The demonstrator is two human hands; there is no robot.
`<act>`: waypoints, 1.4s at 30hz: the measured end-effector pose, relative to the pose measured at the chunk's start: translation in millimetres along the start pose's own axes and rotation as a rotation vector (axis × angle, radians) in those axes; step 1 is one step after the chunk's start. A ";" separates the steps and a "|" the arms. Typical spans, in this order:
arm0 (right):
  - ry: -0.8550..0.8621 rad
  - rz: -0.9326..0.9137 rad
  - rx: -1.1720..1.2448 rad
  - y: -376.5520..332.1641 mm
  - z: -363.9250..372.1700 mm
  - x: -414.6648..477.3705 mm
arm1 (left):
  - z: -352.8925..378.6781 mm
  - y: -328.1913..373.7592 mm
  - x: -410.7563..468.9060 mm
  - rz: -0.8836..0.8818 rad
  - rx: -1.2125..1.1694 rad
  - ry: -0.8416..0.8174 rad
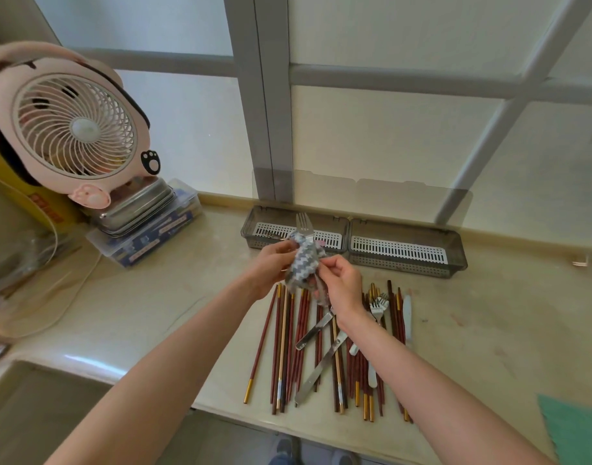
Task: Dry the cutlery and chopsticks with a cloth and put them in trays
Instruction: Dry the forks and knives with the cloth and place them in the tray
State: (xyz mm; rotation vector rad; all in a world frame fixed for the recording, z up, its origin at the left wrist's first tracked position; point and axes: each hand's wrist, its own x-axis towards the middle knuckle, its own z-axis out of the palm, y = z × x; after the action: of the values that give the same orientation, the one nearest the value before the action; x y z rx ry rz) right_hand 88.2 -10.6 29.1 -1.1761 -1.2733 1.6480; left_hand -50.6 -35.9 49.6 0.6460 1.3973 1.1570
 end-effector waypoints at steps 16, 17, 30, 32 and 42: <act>-0.502 0.133 0.275 14.6 -13.7 8.4 | 1.9 6.5 11.9 -0.022 -0.266 0.287; -0.448 0.121 0.254 16.2 -13.3 8.6 | 2.0 6.7 12.6 -0.015 -0.268 0.284; -0.045 0.023 0.095 -0.1 3.5 20.8 | 20.0 13.3 4.4 0.076 -0.173 0.172; 0.012 0.005 0.042 -0.3 6.2 24.3 | 20.8 11.0 2.9 0.085 -0.111 0.163; 0.067 -0.103 -0.168 -6.4 7.8 32.8 | 5.0 6.5 11.6 0.071 0.139 0.262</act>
State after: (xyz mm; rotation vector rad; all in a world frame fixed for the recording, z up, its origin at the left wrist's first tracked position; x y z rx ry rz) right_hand 70.7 18.9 28.7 -1.2327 -1.4269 1.4379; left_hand -49.6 -21.8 51.4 0.6632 1.6998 1.2422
